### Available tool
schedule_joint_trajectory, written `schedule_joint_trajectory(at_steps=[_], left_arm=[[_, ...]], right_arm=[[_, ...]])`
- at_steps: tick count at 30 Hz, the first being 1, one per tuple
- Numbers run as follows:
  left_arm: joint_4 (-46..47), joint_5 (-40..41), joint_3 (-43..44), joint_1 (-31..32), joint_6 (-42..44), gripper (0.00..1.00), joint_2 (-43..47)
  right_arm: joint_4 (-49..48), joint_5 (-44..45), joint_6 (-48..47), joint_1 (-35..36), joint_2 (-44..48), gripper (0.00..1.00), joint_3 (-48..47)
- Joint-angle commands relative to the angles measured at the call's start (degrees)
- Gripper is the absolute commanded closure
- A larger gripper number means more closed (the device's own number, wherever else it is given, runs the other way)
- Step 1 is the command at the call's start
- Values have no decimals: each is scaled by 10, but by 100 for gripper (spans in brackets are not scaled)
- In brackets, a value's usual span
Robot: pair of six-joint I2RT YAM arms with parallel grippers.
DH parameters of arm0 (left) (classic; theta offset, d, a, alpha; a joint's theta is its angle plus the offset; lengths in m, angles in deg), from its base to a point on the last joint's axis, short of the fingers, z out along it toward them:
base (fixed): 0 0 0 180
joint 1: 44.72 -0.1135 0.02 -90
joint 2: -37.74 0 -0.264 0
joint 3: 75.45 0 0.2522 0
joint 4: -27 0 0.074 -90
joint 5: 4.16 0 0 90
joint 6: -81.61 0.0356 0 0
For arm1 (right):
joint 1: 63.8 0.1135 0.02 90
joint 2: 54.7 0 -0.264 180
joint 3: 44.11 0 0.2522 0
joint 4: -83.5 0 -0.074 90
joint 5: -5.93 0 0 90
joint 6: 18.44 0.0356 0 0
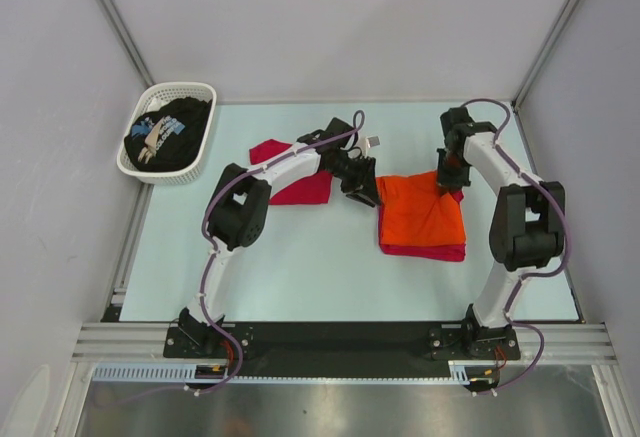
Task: Fold and stack the t-shirts
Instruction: Put the neatly folded tshirt into the corner of the board with both arms
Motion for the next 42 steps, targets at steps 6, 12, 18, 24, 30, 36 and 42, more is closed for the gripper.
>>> schedule_joint_trajectory(at_steps=[6,12,18,24,30,36,42], left_arm=[[-19,4,16,-1,20,34,33],[-45,81,8,-12,48,0,113],[-53,119,9,-70,49,0,234],[-54,152,-75,-196,55,0,345],[-81,161,-162,-297,68,3,335],[-88,165,-201,-310,74,2,275],[-74,180,-216,-321,67,2,245]], right_arm=[[22,16,14,-12,-104,67,49],[87,49,16,-4,-73,36,11],[142,12,14,26,28,9,-185],[54,-147,42,42,25,12,-188],[-21,-202,37,106,-87,15,-241],[-24,-249,47,138,-215,16,-311],[-73,-303,96,140,-259,16,-324]])
